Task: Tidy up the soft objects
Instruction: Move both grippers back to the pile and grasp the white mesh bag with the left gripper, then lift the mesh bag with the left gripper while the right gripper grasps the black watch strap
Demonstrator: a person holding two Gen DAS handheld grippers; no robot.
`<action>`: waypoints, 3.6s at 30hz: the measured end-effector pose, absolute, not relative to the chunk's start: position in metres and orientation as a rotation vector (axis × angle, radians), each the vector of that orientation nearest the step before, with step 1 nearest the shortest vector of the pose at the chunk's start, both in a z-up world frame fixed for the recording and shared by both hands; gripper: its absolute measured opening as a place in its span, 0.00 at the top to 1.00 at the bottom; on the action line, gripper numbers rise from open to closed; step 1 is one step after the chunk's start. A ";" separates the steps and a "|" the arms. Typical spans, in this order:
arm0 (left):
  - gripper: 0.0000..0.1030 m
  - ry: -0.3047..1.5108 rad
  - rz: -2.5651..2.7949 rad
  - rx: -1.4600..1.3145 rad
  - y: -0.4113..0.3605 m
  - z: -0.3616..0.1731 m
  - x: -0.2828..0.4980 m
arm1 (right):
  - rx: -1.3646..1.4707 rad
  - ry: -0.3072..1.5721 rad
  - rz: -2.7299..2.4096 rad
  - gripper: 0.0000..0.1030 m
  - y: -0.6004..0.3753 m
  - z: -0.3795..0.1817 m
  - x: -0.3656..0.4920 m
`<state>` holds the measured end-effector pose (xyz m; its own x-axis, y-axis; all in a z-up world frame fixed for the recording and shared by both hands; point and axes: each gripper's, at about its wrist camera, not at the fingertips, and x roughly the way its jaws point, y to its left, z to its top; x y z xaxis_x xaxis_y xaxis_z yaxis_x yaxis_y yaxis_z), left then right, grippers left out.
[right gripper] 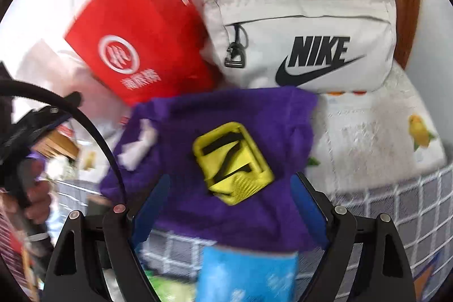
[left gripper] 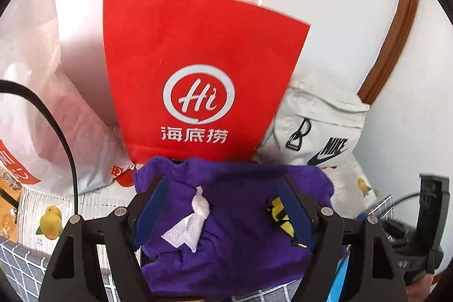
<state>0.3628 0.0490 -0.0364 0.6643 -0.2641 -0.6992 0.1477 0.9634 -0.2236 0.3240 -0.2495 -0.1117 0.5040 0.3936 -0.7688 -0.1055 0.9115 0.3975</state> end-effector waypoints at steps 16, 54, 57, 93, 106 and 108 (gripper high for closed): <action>0.25 0.720 -0.283 -0.094 0.033 0.027 0.288 | 0.231 0.786 0.166 0.18 -0.271 -0.078 0.198; 0.87 0.990 -0.302 0.219 -0.016 -0.126 0.087 | 0.248 0.750 0.296 0.16 -0.278 -0.083 0.045; 0.91 1.008 -0.332 0.160 -0.006 -0.121 0.089 | 0.239 0.762 0.317 0.16 -0.272 -0.088 0.046; 0.94 0.887 -0.210 -0.235 0.152 -0.085 0.069 | -0.024 0.930 0.500 0.51 -0.116 -0.135 0.115; 0.94 0.909 -0.241 -0.262 0.157 -0.100 0.080 | -0.098 1.021 0.519 0.71 -0.093 -0.159 0.141; 0.94 0.916 -0.244 -0.265 0.157 -0.103 0.083 | -0.128 1.032 0.504 0.81 -0.099 -0.159 0.138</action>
<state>0.0826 0.1566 -0.1026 0.5859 -0.3187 -0.7451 0.0947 0.9401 -0.3276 0.1382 -0.0987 -0.1590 0.4104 0.3400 -0.8462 -0.4579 0.8793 0.1312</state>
